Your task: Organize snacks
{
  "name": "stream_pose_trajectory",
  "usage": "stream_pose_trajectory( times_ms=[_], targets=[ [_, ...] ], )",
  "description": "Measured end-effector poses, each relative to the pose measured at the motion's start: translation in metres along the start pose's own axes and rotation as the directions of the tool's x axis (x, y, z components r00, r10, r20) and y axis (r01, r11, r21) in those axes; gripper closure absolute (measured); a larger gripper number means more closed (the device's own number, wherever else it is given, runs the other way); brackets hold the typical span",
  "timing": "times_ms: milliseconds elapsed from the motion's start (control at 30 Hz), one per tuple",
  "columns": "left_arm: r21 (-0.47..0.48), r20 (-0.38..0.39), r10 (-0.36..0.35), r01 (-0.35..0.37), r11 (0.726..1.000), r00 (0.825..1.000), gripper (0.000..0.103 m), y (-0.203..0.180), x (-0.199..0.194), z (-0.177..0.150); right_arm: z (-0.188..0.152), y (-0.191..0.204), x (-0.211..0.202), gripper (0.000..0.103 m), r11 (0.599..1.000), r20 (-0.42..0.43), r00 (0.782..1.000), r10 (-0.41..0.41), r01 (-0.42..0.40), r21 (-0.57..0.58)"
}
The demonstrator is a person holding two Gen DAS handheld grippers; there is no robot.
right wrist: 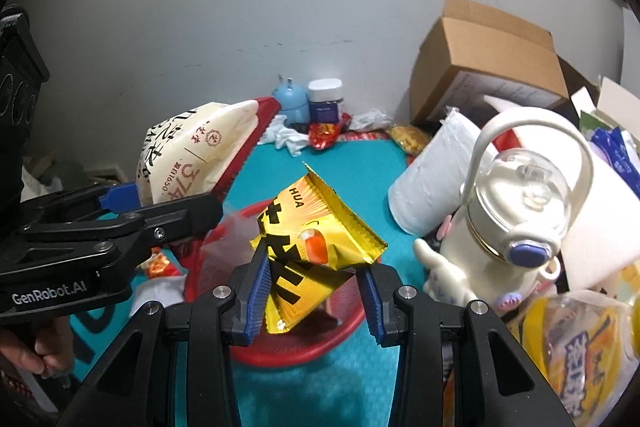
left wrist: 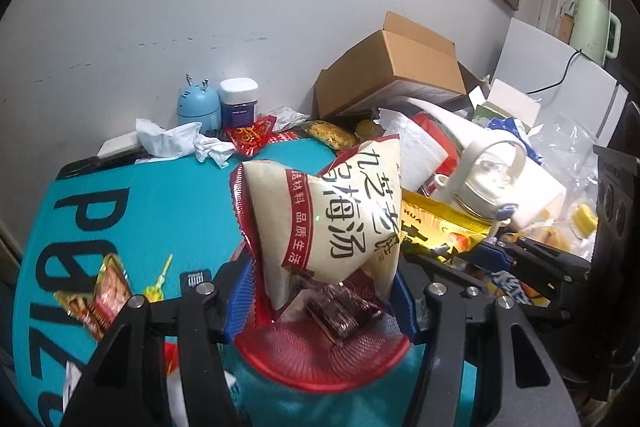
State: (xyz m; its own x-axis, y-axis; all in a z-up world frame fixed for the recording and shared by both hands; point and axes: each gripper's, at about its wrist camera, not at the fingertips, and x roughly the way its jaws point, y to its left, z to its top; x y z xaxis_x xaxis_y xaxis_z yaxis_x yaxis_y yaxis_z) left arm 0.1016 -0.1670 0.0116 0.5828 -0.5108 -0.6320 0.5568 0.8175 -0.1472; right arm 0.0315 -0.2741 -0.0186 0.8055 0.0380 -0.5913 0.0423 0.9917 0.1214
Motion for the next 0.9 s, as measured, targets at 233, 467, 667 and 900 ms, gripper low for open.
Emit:
stream_pose_trajectory(
  times_ms=[233,467,667,900],
  targets=[
    [-0.001,-0.045,0.011,-0.011,1.000,0.999,0.046,0.006,0.034,0.009,0.001,-0.006,0.024,0.063,0.999,-0.021,0.999,-0.044,0.044,0.013],
    [0.002,-0.102,0.015,-0.015,1.000,0.995,0.045,0.007,0.062,0.005,-0.001,-0.015,0.043,0.063,0.997,-0.055,0.996,-0.069,0.071,0.031],
    [0.033,-0.131,0.019,-0.015,0.999,0.991,0.036,0.001,0.076,-0.001,-0.006,-0.015,0.052,0.063,0.997,-0.084,0.993,-0.081,0.082,0.011],
    [0.092,-0.125,0.107,-0.096,0.991,0.986,0.025,-0.003,0.077,-0.005,-0.008,-0.016,0.057,0.049,0.995,-0.121,0.988,-0.096,0.098,0.007]
  ],
)
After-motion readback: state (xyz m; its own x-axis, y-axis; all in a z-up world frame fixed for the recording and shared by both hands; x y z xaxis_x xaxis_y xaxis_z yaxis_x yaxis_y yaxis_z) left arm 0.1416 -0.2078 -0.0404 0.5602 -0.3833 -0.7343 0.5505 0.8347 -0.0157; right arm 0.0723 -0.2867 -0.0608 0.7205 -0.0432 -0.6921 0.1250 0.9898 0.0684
